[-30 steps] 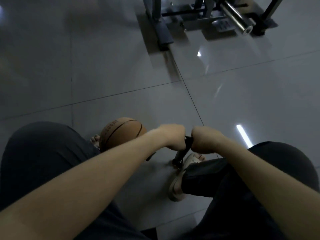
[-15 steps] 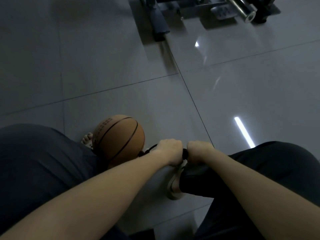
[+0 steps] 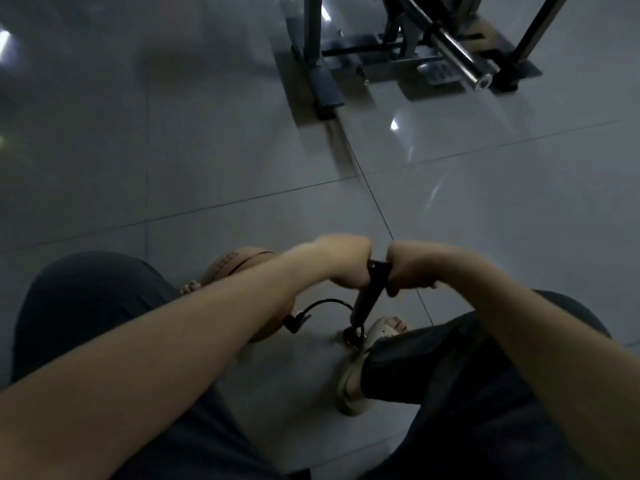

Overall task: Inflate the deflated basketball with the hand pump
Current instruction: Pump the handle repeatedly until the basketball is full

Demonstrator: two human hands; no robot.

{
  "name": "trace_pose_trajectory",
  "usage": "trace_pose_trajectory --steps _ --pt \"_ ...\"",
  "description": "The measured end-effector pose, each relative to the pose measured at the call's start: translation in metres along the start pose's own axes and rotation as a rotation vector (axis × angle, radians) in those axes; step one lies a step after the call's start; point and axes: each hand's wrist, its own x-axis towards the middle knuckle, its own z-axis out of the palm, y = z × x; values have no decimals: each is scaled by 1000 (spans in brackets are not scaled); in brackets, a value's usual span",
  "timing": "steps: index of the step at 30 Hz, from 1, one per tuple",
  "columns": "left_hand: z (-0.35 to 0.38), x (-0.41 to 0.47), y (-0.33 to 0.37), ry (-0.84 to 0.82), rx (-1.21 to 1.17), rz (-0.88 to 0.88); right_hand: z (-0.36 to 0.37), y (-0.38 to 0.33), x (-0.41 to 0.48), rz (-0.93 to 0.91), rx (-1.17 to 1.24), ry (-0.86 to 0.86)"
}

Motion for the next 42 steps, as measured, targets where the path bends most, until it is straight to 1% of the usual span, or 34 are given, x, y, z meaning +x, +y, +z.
trace_pose_trajectory --steps 2,4,6,8,13,20,24,29,31,33,35,36,37,38,40,41,42 --pt "-30 -8 4 28 -32 14 -25 -1 -16 -15 47 20" --pt "-33 -8 3 10 -43 14 -26 -4 -19 -25 54 16" --pt "-12 1 1 -62 -50 -6 -4 -5 -10 -17 4 23" --pt "20 11 -2 -91 -34 -26 24 -5 5 -35 -73 44" --pt "61 31 -9 -32 -8 -27 55 8 41 -44 -156 58" --pt "107 51 -12 -64 -28 -6 93 25 78 -29 -199 23" --pt "119 54 -20 -46 -63 -25 101 22 89 -42 -265 36" --pt "103 39 -29 -36 -148 -22 90 14 81 -60 -300 112" --pt "91 26 -40 -111 -270 -5 85 10 77 -43 -298 44" --pt "77 13 -57 -173 -401 12 76 4 72 -15 -250 -71" --pt "63 3 -82 -176 -528 -46 59 -3 69 -18 -206 -160" --pt "59 1 -102 -130 -589 -100 49 -7 69 -28 -206 -179" --pt "57 -1 -122 -50 -638 -167 38 -13 68 -43 -223 -176" --pt "56 -4 -146 66 -662 -260 28 -24 71 -72 -233 -155" --pt "65 -10 -186 254 -658 -475 19 -48 78 -142 -147 -56" --pt "74 -14 -202 274 -679 -575 19 -64 86 -185 -82 9" --pt "83 -17 -214 232 -691 -675 25 -83 97 -226 -16 64"
